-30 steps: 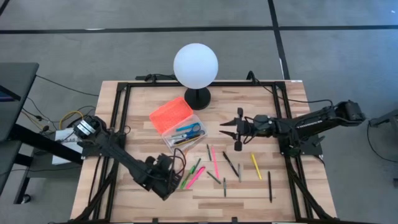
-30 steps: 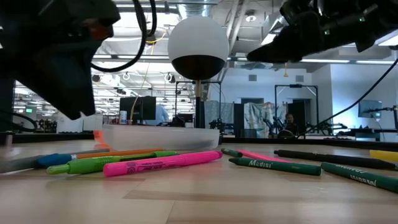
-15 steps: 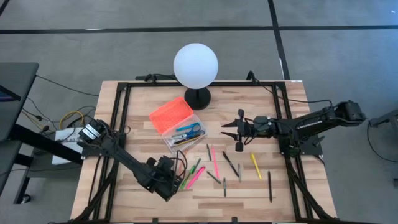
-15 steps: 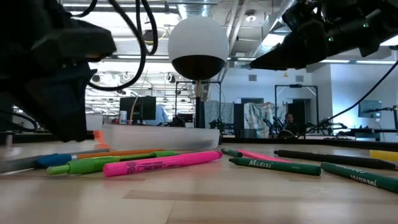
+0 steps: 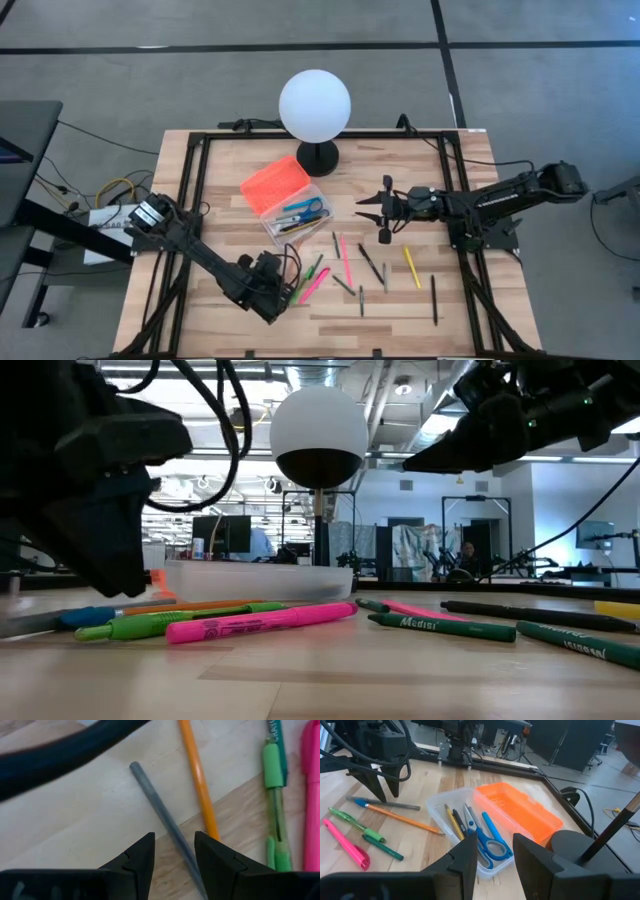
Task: Pick & place school supplies into a supply box
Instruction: Put the gray pen into the orange supply box
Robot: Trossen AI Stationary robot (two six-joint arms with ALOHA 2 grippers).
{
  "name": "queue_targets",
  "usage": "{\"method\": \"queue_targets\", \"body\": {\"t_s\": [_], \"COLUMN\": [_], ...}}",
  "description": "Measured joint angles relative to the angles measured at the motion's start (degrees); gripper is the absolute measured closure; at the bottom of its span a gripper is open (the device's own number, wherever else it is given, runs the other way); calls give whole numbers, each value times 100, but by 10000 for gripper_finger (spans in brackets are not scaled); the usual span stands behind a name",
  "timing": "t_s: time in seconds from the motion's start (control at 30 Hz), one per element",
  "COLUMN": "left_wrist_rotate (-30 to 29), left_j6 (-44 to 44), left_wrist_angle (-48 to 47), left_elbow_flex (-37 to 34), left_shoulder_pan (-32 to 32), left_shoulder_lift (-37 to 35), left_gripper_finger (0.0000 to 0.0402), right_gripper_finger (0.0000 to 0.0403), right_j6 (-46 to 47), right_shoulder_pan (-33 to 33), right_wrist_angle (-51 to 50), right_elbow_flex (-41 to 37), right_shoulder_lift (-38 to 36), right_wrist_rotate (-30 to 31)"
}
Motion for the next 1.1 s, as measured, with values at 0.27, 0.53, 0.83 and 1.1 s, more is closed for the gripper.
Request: {"method": "queue_targets", "body": {"t_s": [0.27,0.53,0.83,1.1], "left_wrist_rotate": [75,328,655,1284], "left_j6": [34,-84,-114,-109], "left_wrist_angle": [-45,-49,30,-292], "left_elbow_flex": [0,0,-20,-16], "left_shoulder_pan": [7,75,155,177], "left_shoulder_lift": [30,37,161,151], "left_gripper_finger": [269,269,269,269], "right_gripper_finger": [285,285,285,285], "right_j6": [0,2,3,22], "right_shoulder_pan": [0,0,0,0], "right_wrist_angle": [-63,-105,-188,-272], "right_elbow_flex": [-2,-2,0,0], "right_shoulder_lift": [0,2,4,4], "right_wrist_rotate": [0,0,1,1]}}
